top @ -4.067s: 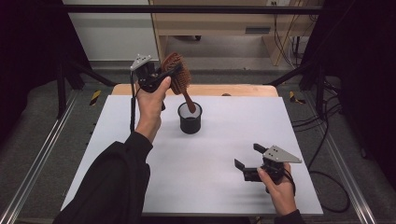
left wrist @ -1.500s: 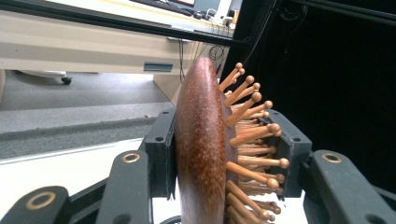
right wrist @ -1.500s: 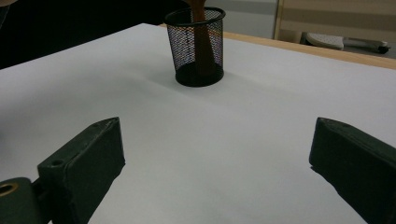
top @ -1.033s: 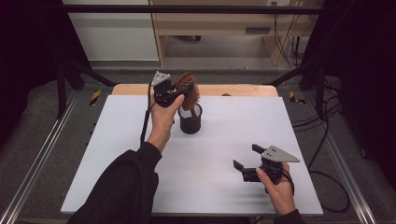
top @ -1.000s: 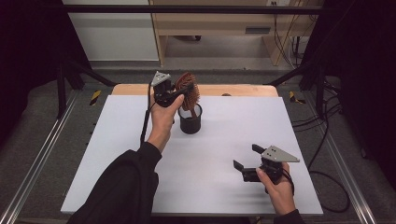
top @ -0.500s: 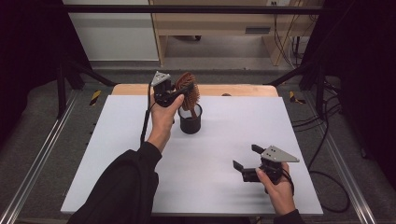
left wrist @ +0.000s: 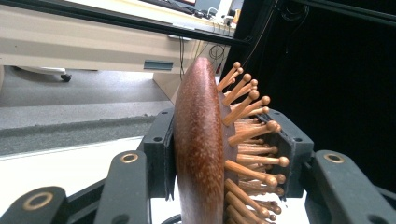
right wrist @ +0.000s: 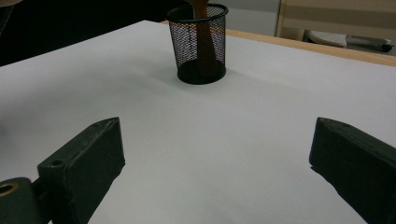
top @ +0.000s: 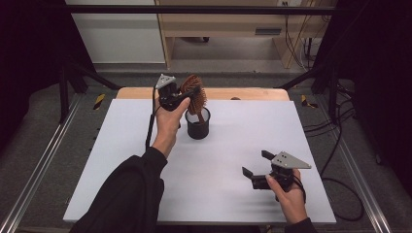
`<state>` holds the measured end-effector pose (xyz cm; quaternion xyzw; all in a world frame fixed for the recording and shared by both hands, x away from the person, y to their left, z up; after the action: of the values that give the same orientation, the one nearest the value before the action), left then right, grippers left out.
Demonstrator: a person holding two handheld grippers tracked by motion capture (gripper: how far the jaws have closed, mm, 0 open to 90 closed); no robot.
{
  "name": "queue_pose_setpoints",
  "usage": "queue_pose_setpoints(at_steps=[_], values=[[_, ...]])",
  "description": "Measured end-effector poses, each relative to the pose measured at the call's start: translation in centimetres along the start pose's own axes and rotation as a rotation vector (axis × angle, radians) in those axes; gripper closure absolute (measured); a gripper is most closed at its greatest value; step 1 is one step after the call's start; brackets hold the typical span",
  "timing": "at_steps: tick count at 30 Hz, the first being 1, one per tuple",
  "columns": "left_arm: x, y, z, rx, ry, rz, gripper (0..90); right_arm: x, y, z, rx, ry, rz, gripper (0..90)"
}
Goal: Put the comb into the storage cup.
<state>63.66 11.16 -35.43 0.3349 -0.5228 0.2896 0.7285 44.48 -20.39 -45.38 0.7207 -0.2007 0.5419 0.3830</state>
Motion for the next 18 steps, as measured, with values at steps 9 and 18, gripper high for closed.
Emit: queue_pose_setpoints(at_steps=[9, 18], values=[[0.0, 0.0, -1.0, 0.027, -0.01, -0.011, 48.0, 0.0, 0.0, -0.1, 0.003, 0.0, -0.005, 3.5], [-0.1, -0.3, -1.9, 0.03, -0.005, -0.018, 46.2, 0.0, 0.0, -0.1, 0.004, 0.001, -0.002, 3.5]])
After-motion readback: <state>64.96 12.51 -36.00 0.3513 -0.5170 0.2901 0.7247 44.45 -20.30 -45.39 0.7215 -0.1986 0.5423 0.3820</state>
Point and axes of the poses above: each handheld gripper's, and its own axes: y roughly backward along the jaws, x roughly out of its top, z roughly to its right, the point moved 2 cm from there along -y, roughly forward along the jaws, and after that the axes turned 2 degrees about -y, right-handed, at the moved point
